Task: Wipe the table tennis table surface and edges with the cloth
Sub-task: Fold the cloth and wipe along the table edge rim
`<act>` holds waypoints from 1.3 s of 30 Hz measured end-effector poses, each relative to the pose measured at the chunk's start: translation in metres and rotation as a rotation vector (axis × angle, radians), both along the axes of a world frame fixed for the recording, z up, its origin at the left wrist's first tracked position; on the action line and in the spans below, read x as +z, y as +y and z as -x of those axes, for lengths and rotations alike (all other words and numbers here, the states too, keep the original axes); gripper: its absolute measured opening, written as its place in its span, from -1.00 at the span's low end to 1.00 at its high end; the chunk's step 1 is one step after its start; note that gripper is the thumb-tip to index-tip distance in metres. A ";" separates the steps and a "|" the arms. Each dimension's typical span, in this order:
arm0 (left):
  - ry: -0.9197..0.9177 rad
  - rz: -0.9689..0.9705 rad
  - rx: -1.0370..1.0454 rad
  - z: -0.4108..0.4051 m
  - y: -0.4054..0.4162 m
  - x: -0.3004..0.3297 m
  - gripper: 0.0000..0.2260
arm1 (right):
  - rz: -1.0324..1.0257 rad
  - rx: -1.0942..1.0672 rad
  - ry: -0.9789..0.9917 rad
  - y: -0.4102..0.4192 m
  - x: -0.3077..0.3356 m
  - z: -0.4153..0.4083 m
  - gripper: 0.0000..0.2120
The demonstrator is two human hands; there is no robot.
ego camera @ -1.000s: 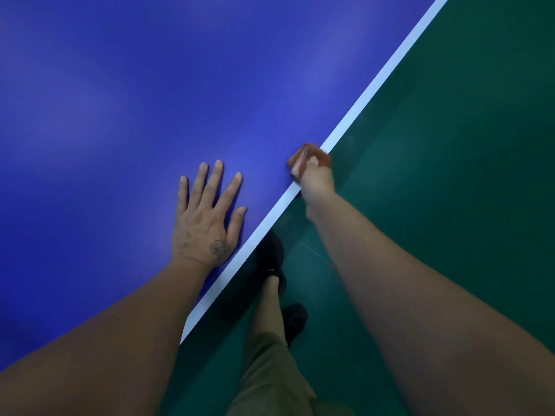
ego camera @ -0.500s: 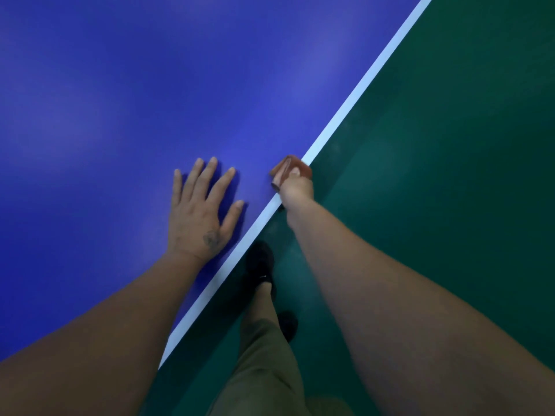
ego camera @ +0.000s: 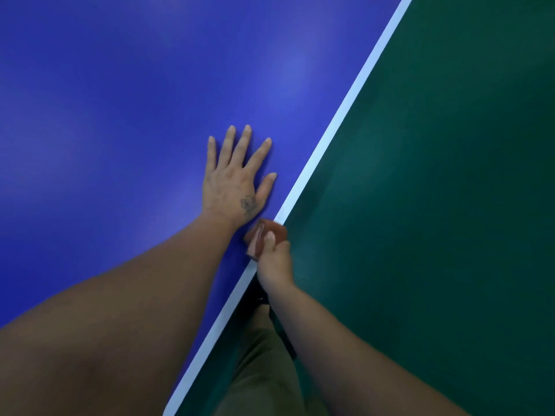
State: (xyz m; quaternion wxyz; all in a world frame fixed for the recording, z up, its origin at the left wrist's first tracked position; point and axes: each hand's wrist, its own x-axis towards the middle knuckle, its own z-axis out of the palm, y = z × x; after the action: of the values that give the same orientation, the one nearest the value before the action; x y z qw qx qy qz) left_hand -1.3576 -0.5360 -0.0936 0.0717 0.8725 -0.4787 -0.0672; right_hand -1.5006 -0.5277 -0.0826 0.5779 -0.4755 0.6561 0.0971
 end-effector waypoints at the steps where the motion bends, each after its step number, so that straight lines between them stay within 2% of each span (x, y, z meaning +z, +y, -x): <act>1: -0.010 -0.009 0.003 -0.004 -0.005 -0.002 -0.39 | -0.006 0.003 0.013 -0.003 0.001 -0.002 -0.55; 8: -0.036 -0.024 0.017 -0.010 -0.011 -0.019 -0.37 | 0.074 -0.112 0.002 -0.078 -0.006 -0.032 -0.50; 15: -0.056 0.001 0.017 -0.010 -0.012 -0.028 -0.36 | 0.127 -0.138 0.059 -0.173 -0.004 -0.064 -0.50; 18: -0.051 0.002 0.017 -0.011 -0.012 -0.031 -0.36 | 0.122 -0.062 0.077 -0.168 0.002 -0.058 -0.51; 21: -0.042 0.010 0.017 -0.012 -0.011 -0.031 -0.36 | 0.087 0.007 0.047 -0.121 0.001 -0.039 -0.54; 26: -0.029 0.011 0.016 -0.012 -0.011 -0.030 -0.35 | -0.023 -0.011 0.074 -0.067 0.004 -0.024 -0.52; 31: -0.029 0.019 0.017 -0.013 -0.012 -0.031 -0.35 | 0.037 -0.111 0.065 -0.101 -0.003 -0.042 -0.51; 39: -0.056 0.052 0.013 -0.013 -0.012 -0.029 -0.37 | 0.143 -0.233 0.027 -0.216 0.007 -0.086 -0.55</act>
State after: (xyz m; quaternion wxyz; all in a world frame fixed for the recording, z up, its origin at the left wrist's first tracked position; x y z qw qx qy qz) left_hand -1.3444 -0.5479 -0.1224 0.0813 0.8750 -0.4764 -0.0301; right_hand -1.4143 -0.7439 -0.0761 0.5411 -0.4348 0.7198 -0.0116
